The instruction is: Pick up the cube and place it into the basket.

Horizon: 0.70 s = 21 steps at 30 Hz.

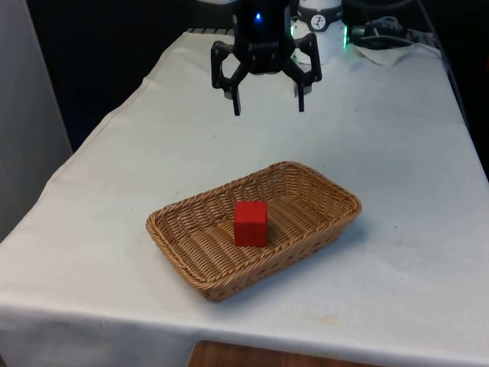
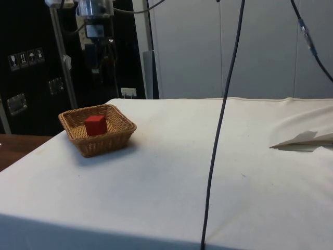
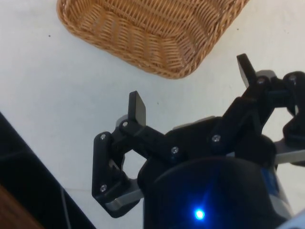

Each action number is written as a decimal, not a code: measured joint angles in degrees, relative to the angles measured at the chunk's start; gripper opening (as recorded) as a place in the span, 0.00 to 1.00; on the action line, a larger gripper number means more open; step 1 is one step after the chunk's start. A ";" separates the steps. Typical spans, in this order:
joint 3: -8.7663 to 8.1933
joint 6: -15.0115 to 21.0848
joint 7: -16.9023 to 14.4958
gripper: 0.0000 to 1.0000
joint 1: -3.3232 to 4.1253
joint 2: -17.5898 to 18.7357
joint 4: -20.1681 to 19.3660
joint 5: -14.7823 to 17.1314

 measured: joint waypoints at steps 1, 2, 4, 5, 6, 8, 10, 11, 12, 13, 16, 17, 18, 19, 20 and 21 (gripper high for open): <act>0.00 0.00 0.00 1.00 0.06 -0.40 -0.40 0.00; 0.00 0.00 0.00 1.00 0.17 -0.74 -0.86 -0.06; 0.06 0.00 0.00 1.00 0.34 -1.43 -1.72 -0.17; 0.11 0.00 0.00 1.00 0.46 -1.83 -2.12 -0.23; 0.11 0.00 0.00 1.00 0.46 -1.83 -2.12 -0.23; 0.17 0.00 0.00 1.00 0.63 -2.52 -2.98 -0.29; 0.29 0.00 0.00 1.00 0.80 -3.27 -3.78 -0.34; 0.34 0.00 0.00 1.00 0.86 -3.67 -4.24 -0.40; 0.40 0.00 0.00 1.00 0.92 -4.01 -4.64 -0.46; 0.46 0.00 0.00 1.00 0.97 -4.41 -5.10 -0.52; 0.63 0.00 0.00 1.00 1.09 -5.21 -6.02 -0.69; 0.80 0.06 0.06 1.00 1.20 -6.02 -6.93 -0.86; 0.86 0.06 0.06 1.00 1.26 -6.42 -7.39 -1.03; 0.97 0.06 0.06 1.00 1.32 -6.82 -7.85 -1.09; 1.09 0.11 0.06 1.00 1.32 -7.22 -8.31 -1.15; 1.20 0.11 0.06 1.00 1.38 -7.68 -8.82 -1.20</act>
